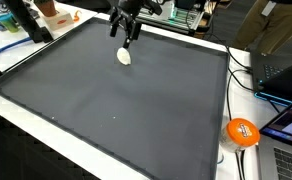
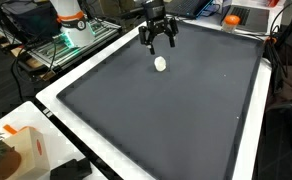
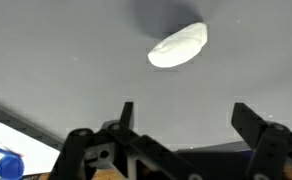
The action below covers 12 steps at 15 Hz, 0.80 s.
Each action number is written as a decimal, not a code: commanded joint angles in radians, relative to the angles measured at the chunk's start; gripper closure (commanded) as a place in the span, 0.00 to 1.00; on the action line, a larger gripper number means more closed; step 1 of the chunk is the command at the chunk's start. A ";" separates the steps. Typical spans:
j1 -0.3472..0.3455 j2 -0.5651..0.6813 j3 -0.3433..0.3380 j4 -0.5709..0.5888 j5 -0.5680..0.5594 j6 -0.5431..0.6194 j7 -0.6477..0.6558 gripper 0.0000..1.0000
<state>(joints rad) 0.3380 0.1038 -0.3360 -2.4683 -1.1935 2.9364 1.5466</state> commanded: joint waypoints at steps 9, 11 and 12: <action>0.027 0.047 0.010 0.015 -0.512 -0.040 0.554 0.00; 0.027 0.057 0.019 0.023 -0.582 -0.046 0.643 0.00; 0.026 0.062 0.023 0.026 -0.615 -0.042 0.685 0.00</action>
<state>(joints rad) 0.3579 0.1465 -0.3214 -2.4560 -1.7134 2.9002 2.1029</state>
